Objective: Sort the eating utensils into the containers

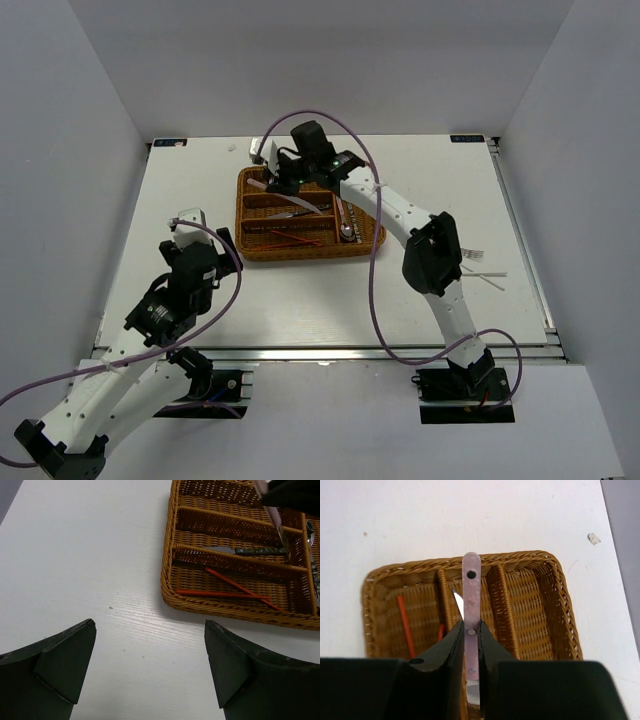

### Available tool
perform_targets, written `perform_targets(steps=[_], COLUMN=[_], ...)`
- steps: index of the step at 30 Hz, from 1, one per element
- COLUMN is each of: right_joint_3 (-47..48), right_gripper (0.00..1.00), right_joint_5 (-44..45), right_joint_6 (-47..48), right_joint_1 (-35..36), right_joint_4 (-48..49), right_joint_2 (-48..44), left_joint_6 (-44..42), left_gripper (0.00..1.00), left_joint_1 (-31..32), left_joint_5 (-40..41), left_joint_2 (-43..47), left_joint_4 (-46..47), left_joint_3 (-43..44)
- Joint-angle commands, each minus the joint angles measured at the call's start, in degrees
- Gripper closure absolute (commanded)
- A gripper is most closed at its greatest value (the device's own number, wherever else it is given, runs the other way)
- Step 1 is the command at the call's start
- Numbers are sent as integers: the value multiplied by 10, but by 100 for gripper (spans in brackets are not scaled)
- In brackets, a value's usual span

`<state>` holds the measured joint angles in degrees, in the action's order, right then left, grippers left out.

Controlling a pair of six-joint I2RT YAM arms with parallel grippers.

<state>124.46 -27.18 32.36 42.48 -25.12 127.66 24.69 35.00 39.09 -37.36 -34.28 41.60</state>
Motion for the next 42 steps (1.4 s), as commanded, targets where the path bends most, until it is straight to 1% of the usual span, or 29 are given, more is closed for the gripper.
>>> perform_targets(steps=[1, 3, 5, 12, 18, 19, 20, 22, 23, 24, 26, 28, 30, 31, 32, 33, 34, 35, 37, 38, 39, 40, 41, 42], right_joint_3=[56, 39, 40, 58, 59, 57, 56, 49, 48, 49, 55, 57, 47, 39, 7, -12, -31, -70, -106, -123, -164, -197, -233, -267], right_gripper=[100, 100, 100, 100, 100, 97, 84, 69, 59, 52, 40, 29, 22, 11, 11, 11, 11, 11, 11, 10, 11, 12, 15, 17], right_joint_5=[-2, 25, 34, 19, 50, 56, 59, 77, 81, 96, 101, 110, 110, 118, 133, 183, 218, 301, 331, 321, 303, 282, 222, 203], right_joint_6=[83, 106, 111, 130, 125, 119, 116, 106, 104, 92, 85, 54, 30, -6, -29, -55, -119, -155, -213, -246, -253, -256, -255, -255], right_joint_1=[-6, 4, 9, 9, 8, 8, 8, 7, 8, 8, 6, 3, -1, -7, -12, -20, -26, -33, -67, -82, -117, -136, -160, -206], right_joint_4=[-10, 16, 24, 23, 12, 15, 17, 31, 36, 50, 53, 68, 78, 102, 119, 134, 155, 160, 133, 77, 49, 30, 15, 15], right_joint_2=[9, 13, 24, 42, 85, 89, 90, 88, 88, 87, 80, 60, 38, 6, -14, -59, -80, -103, -163, -182, -217, -237, -258, -276], left_joint_6=[0, -1, -2, -4, -4, -4, -4, -4, -4, -4, -4, -3, -3, -3, -3, -3, -3, -3, -2, -2, -3, -4, -4, -4], left_gripper=[2, 2, 2, 2, 2, 2, 2, 2, 2, 2, 2, 2, 2, 2, 2, 2, 2, 2, 2, 2, 2, 2, 2, 2], left_joint_1=[2, 2, 2, 2, 2, 2, 2, 2, 2, 2, 2, 2, 2, 2, 2, 2, 2, 2, 2, 2, 2, 2, 2, 2], left_joint_5=[7, 5, 2, -4, -4, -4, -4, -4, -4, -4, -4, -3, -2, -2, -2, -2, -1, 0, 0, -3, -7, -9, -10, -12], left_joint_2=[4, 1, -2, -2, 4, 5, 5, 6, 6, 6, 6, 6, 6, 5, 5, 6, 5, 7, 9, 9, 7, 5, 2, -2], left_joint_4=[7, 8, 8, 10, 10, 9, 10, 10, 10, 10, 9, 9, 9, 9, 8, 7, 7, 6, 8, 10, 11, 12, 10, 10], left_joint_3=[-6, -6, -6, -7, -7, -7, -6, -7, -7, -7, -7, -7, -7, -7, -7, -6, -6, -6, -7, -8, -10, -10, -8, -7])
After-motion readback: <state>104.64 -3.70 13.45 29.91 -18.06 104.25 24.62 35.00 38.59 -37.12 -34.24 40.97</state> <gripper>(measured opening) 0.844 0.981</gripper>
